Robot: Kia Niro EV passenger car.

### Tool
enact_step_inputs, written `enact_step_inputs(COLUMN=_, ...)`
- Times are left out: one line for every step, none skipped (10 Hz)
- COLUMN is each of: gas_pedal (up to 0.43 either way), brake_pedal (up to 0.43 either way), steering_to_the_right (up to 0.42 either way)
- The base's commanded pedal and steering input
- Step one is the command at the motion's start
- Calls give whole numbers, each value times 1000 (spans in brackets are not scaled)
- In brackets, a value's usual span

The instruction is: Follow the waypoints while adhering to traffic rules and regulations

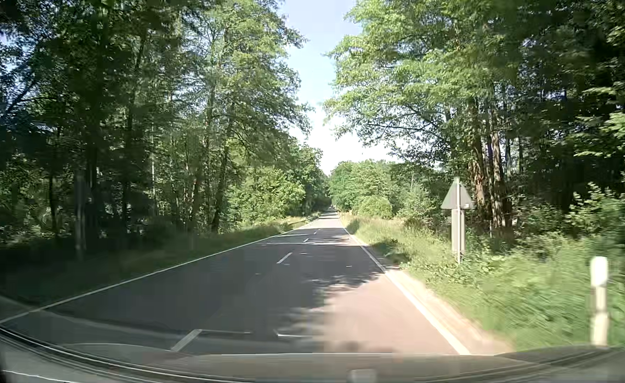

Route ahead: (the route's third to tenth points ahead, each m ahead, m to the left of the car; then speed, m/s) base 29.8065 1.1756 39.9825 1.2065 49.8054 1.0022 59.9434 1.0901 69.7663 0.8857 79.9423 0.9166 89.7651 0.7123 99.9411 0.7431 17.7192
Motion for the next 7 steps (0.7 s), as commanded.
enact_step_inputs(gas_pedal=39, brake_pedal=30, steering_to_the_right=0)
enact_step_inputs(gas_pedal=39, brake_pedal=30, steering_to_the_right=0)
enact_step_inputs(gas_pedal=39, brake_pedal=30, steering_to_the_right=0)
enact_step_inputs(gas_pedal=39, brake_pedal=30, steering_to_the_right=0)
enact_step_inputs(gas_pedal=39, brake_pedal=30, steering_to_the_right=0)
enact_step_inputs(gas_pedal=39, brake_pedal=30, steering_to_the_right=0)
enact_step_inputs(gas_pedal=39, brake_pedal=30, steering_to_the_right=0)
